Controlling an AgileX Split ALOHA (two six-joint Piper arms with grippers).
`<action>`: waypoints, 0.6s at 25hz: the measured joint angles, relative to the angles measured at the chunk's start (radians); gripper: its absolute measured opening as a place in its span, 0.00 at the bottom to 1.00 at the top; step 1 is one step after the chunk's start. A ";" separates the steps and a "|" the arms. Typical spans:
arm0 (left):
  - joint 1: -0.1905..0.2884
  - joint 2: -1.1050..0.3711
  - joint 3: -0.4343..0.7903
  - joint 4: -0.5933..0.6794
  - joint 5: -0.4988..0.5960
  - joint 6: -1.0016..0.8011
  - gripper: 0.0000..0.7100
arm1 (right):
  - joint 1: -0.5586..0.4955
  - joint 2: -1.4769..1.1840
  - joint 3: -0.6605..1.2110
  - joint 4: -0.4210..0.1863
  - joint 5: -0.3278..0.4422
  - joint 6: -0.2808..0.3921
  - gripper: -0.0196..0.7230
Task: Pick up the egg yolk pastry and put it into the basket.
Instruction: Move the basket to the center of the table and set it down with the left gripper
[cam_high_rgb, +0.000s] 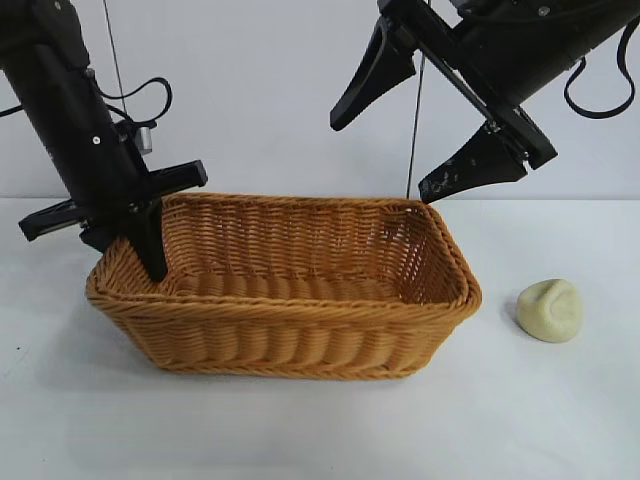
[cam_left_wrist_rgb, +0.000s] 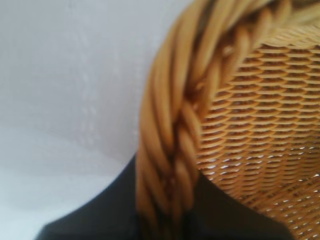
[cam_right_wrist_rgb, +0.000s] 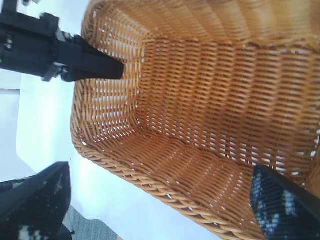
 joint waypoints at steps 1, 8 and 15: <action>0.000 0.004 0.008 -0.003 -0.008 0.002 0.13 | 0.000 0.000 0.000 0.000 0.000 0.000 0.96; 0.000 0.004 0.026 -0.012 -0.032 0.013 0.15 | 0.000 0.000 0.000 0.000 -0.001 0.000 0.96; 0.000 0.005 0.030 -0.013 -0.040 0.013 0.84 | 0.000 0.000 0.000 0.000 -0.001 0.000 0.96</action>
